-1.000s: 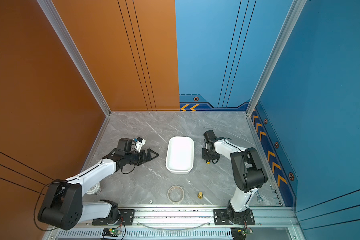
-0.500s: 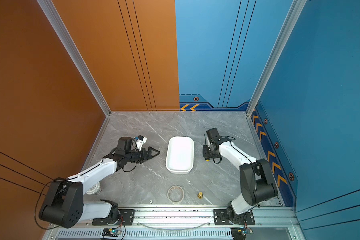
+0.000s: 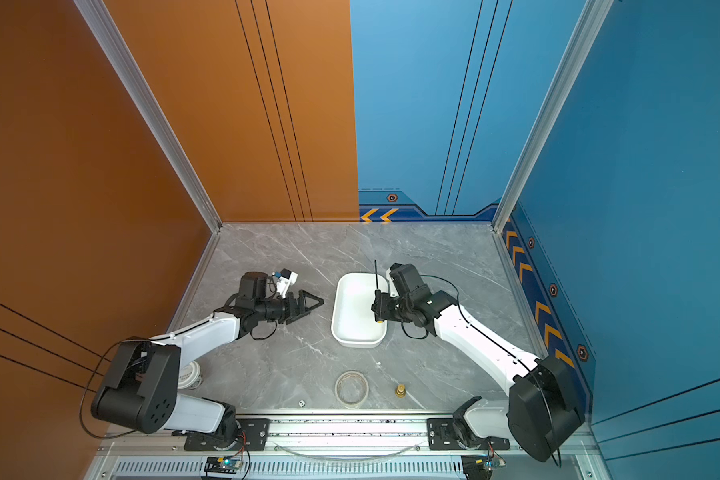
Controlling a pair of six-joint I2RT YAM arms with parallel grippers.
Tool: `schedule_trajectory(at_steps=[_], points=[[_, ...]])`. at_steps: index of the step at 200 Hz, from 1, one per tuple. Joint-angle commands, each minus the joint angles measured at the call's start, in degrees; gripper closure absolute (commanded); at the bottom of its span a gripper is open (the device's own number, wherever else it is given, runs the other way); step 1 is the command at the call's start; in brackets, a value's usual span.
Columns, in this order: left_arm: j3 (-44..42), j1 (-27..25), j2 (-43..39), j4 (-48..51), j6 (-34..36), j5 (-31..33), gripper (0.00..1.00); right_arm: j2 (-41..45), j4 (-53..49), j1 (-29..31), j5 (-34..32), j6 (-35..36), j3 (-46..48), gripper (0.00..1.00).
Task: Put the screwdriver in the bin
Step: 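Lift the screwdriver with the right gripper and carry it over the bin, then lower the screwdriver into the white bin and open the right gripper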
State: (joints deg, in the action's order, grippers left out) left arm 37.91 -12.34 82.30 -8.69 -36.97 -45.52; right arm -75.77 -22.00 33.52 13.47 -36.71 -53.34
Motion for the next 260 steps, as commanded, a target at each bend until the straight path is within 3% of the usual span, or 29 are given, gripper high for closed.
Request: schedule_trajectory(at_steps=[1,125,260], points=[[-0.6,1.3,-0.3,-1.0,0.1,-1.4,0.02,-1.0,7.3,1.8,-2.5,-6.6,2.5,1.0],[-1.4,3.4,0.0,-1.1,0.4,-2.1,0.02,-11.2,4.6,11.0,-13.0,-16.0,-0.9,1.0],[-2.3,4.1,-0.3,-1.0,0.6,-2.5,0.02,-20.3,-0.2,11.0,-12.9,-16.2,-6.5,1.0]])
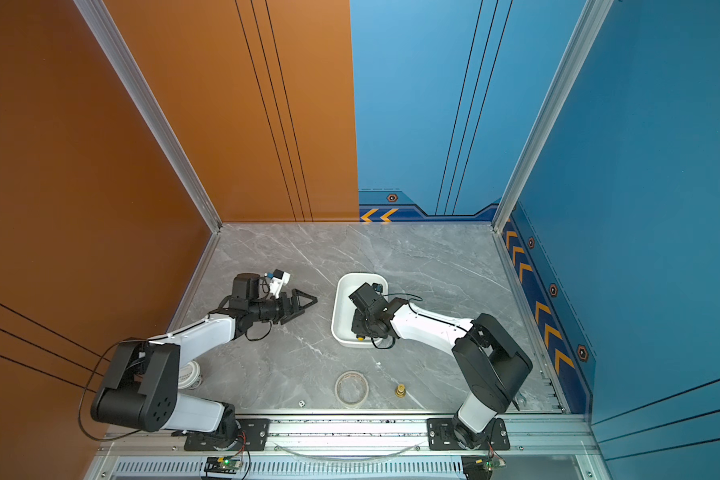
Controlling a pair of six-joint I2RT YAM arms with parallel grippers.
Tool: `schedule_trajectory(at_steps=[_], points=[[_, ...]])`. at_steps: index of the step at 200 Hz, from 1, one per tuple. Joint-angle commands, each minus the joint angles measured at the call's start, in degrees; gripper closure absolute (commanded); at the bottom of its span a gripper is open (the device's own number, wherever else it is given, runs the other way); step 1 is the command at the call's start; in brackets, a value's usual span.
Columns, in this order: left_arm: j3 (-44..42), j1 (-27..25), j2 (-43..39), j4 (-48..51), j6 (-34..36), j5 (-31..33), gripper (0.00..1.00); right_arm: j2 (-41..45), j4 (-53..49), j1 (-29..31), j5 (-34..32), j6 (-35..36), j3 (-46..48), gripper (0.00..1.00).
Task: Put the screwdriver in the bin
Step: 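Lower the screwdriver into the white bin and open the right gripper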
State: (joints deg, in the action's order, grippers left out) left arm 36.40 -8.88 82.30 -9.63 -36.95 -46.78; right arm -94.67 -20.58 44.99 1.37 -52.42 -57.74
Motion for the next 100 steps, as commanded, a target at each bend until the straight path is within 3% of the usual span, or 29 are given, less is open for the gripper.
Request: schedule_trajectory(at_steps=[1,100], points=[[-0.8,0.6,-0.3,-0.1,0.6,-1.2,0.02,-1.4,-1.7,-0.4,-0.7,-0.5,-2.1,1.0],[-1.0,0.8,0.2,-0.1,0.6,-1.0,0.02,-6.7,-2.0,-1.2,-0.2,0.2,-4.7,1.0]])
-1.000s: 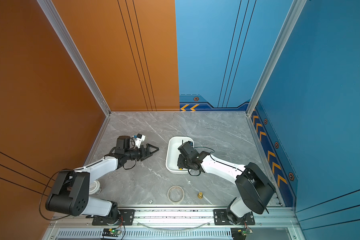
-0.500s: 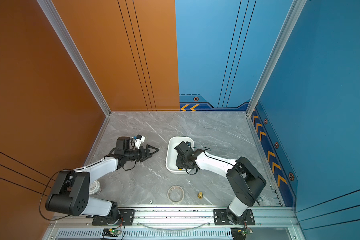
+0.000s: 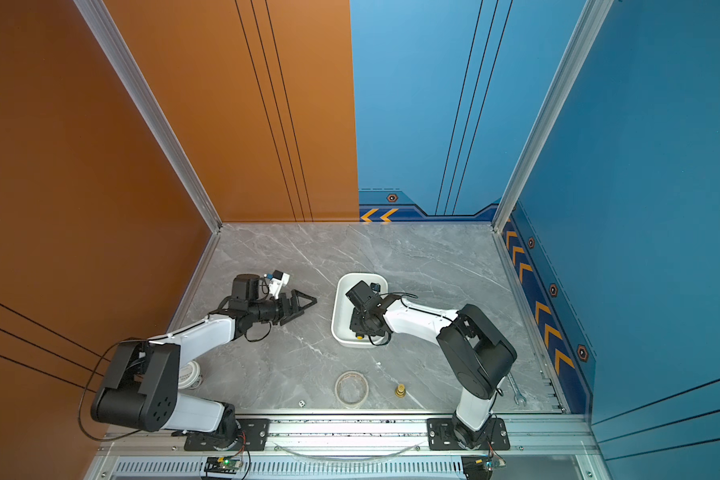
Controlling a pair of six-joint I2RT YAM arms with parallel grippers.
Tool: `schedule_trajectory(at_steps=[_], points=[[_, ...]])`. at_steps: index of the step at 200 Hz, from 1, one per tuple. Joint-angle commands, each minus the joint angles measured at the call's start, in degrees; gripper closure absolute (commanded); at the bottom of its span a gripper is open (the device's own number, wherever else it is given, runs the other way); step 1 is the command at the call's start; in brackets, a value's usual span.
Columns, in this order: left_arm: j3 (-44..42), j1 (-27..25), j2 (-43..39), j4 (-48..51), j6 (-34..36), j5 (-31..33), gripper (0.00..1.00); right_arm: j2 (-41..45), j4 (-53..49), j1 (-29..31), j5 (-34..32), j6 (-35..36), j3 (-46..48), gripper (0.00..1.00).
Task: Put the screwdriver in the bin
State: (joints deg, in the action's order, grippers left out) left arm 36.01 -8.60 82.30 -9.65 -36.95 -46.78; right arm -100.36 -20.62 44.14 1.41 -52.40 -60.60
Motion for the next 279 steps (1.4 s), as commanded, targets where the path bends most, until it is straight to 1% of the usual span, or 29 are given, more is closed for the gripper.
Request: schedule_trajectory(at_steps=[1,33,42,59,78,91,108,121,179,204,226,249,279], points=[[-0.6,0.5,0.2,-0.1,0.6,-0.9,0.02,-1.1,-2.0,-0.3,-0.3,0.2,-1.8,1.0],[-0.7,0.5,0.4,-0.1,0.6,-1.0,0.02,-2.5,-2.0,-0.2,-0.1,0.2,-2.4,1.0],[-0.8,0.4,0.4,-0.1,0.6,-0.9,0.02,-2.8,-2.0,-0.3,-0.1,0.2,-2.5,0.96],[-1.0,0.4,0.4,-0.1,0.7,-0.9,0.02,-3.2,-2.0,-0.2,0.1,0.2,-2.6,0.93],[-1.1,0.5,0.3,-0.1,0.7,-0.8,0.02,-3.6,-2.0,-0.2,0.2,0.2,-2.6,0.82],[-1.2,0.4,0.3,-0.1,0.6,-0.9,0.02,-3.7,-2.0,-0.2,-0.2,0.3,-2.5,0.77],[-1.2,0.4,0.2,-0.1,0.6,-0.8,0.02,-3.8,-2.0,-0.2,-0.2,0.3,-2.5,0.68],[-1.2,0.4,0.2,-0.1,0.6,-0.7,0.02,-3.9,-2.0,-0.2,-0.4,0.3,-2.4,0.65],[-1.2,0.5,0.2,0.0,0.7,-0.6,0.02,-3.5,-2.0,-0.2,-0.3,0.7,-2.5,0.56],[-0.5,0.7,-0.4,2.3,1.9,-0.2,0.02,-1.6,-3.6,-0.1,-1.2,1.7,-3.4,0.53],[1.3,0.6,-2.3,7.5,4.8,2.3,0.02,0.7,-8.2,-0.2,-3.4,2.9,-5.1,0.51],[3.3,0.7,-6.5,13.7,7.7,6.4,0.02,4.4,-11.0,-0.5,-4.1,5.0,-6.3,0.5],[5.3,1.3,-13.0,19.8,11.5,14.0,0.02,9.9,-15.6,-1.8,-5.2,11.8,-8.0,0.5]])
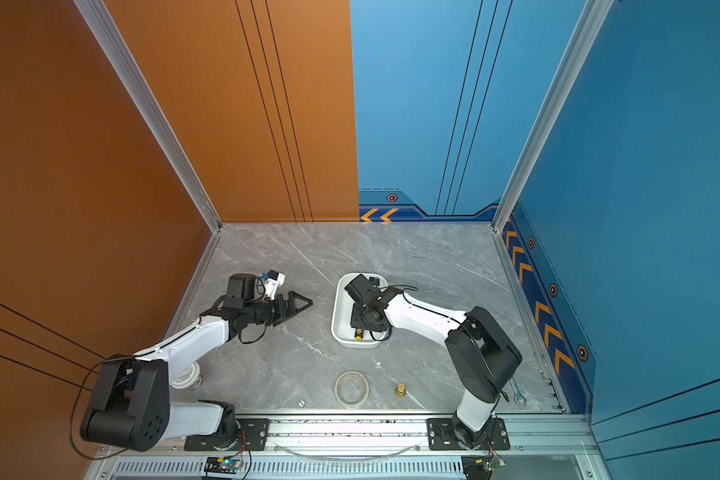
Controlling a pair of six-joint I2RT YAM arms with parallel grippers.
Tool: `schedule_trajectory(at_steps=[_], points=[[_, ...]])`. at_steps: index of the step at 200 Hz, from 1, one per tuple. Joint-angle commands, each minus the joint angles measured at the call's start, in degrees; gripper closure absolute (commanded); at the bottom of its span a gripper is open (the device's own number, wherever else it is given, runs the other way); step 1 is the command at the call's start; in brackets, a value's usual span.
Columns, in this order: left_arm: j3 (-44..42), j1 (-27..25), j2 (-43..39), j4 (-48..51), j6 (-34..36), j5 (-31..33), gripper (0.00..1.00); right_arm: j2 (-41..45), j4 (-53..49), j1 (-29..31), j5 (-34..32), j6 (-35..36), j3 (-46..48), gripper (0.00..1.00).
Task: Put the screwdriver in the bin
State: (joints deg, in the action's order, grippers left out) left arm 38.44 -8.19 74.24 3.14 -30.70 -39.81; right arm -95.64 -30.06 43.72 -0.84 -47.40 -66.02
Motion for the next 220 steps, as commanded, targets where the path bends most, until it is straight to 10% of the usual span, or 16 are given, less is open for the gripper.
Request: schedule_trajectory(at_steps=[1,98,220], points=[[2.9,1.0,-5.1,7.1,5.3,7.3,0.02,5.5,-6.3,-1.4,-3.0,7.2,-2.6,0.5],[-5.3,11.5,-13.3,-5.4,6.8,19.2,0.02,29.2,1.0,-22.8,-15.1,30.5,11.5,0.44],[-17.0,12.3,-16.1,-27.9,28.7,35.3,0.02,27.6,53.4,-39.9,-8.2,43.7,40.6,0.34]])
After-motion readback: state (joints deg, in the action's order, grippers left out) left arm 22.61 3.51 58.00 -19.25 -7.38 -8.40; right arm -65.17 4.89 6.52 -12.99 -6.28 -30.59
